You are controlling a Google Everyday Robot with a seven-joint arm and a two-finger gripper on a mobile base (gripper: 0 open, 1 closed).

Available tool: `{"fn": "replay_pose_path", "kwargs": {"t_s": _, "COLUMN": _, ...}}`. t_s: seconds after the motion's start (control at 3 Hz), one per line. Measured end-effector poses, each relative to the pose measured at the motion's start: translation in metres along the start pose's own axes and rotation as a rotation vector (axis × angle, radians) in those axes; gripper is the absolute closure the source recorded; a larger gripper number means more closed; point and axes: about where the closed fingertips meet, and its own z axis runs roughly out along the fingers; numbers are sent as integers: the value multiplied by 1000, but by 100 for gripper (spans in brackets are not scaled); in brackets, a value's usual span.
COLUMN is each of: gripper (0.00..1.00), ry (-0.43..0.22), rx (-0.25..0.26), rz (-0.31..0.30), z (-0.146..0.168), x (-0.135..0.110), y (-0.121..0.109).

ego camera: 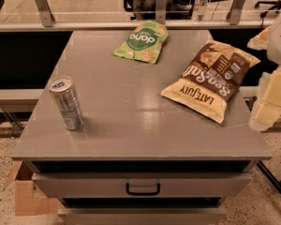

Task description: Pick green rice chip bag

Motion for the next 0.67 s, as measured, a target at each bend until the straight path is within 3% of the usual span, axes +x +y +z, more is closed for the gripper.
{"fn": "replay_pose_path", "kwargs": {"t_s": 0.33, "gripper": 0, "ry": 0, "rx": 0, "rz": 0, "z": 0, "x": 0, "y": 0}}
{"fn": "replay_pose_path", "kwargs": {"t_s": 0.67, "gripper": 0, "ry": -76, "rx": -4, "rz": -6, "z": 7, "x": -13, "y": -14}}
